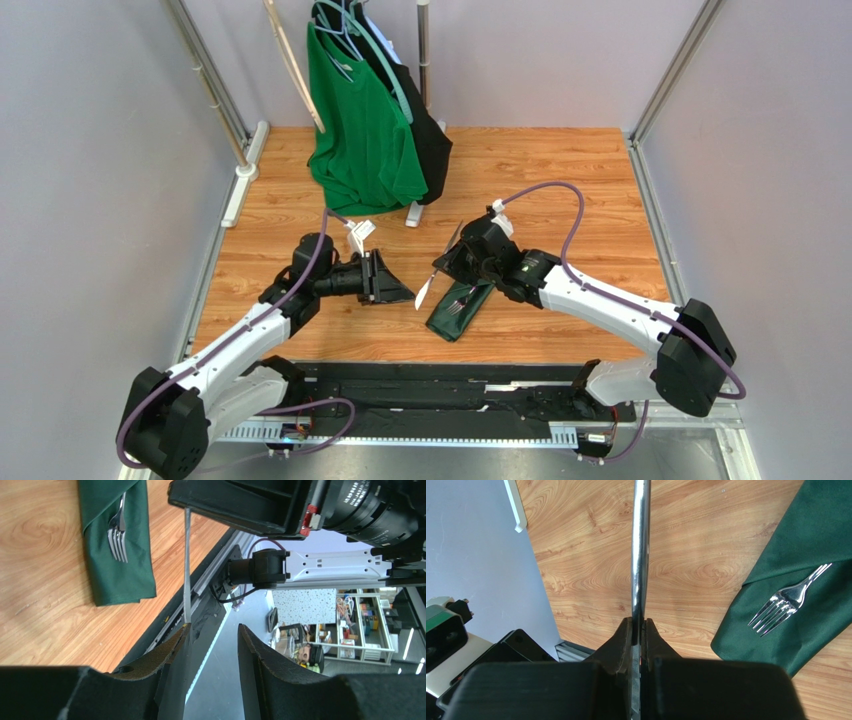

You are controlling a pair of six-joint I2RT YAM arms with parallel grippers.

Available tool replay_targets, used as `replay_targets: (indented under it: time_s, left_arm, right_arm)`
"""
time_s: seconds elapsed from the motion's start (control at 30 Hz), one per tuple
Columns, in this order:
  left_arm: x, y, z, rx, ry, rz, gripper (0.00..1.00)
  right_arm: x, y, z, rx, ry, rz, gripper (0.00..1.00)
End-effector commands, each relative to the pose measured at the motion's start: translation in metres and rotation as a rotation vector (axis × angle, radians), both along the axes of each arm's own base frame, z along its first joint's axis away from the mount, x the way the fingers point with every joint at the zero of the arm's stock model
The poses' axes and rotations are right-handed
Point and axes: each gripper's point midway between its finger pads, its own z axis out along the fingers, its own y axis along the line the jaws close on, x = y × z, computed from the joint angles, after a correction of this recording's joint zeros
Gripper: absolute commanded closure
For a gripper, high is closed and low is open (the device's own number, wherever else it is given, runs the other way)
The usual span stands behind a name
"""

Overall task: Fold the napkin into a case and place the utensils inside
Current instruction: Pass from the right arm to the left

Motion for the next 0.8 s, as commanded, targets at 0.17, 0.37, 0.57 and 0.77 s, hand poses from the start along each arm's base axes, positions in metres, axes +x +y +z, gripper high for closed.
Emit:
replay_targets:
  time_s: [0.17,0.37,0.57,0.77]
  left_arm:
    - [0.009,-0.020,0.001,-0.027,-0.020,-0.024,0.56]
    - [0.010,-0.021,0.002,-0.027,-0.039,-0.018,0.57]
    - [0.009,-0.007,0.019,0.035,-0.122,0.044,0.50]
    - [0.006,-0.005,0.001,0.068,-0.052,0.047,0.45]
  right_arm:
    - [0.003,0.007,0.024,0.135,-0.015,-0.050,1.00]
    - [0.001,0.004,0.026,0.132,-0.025,-0.047,1.00]
    - [-0.003,-0.008,0.020,0.095,-0.029,-0.056,1.00]
    - [-0.004,-0.005,0.023,0.108,-0.026,-0.049,1.00]
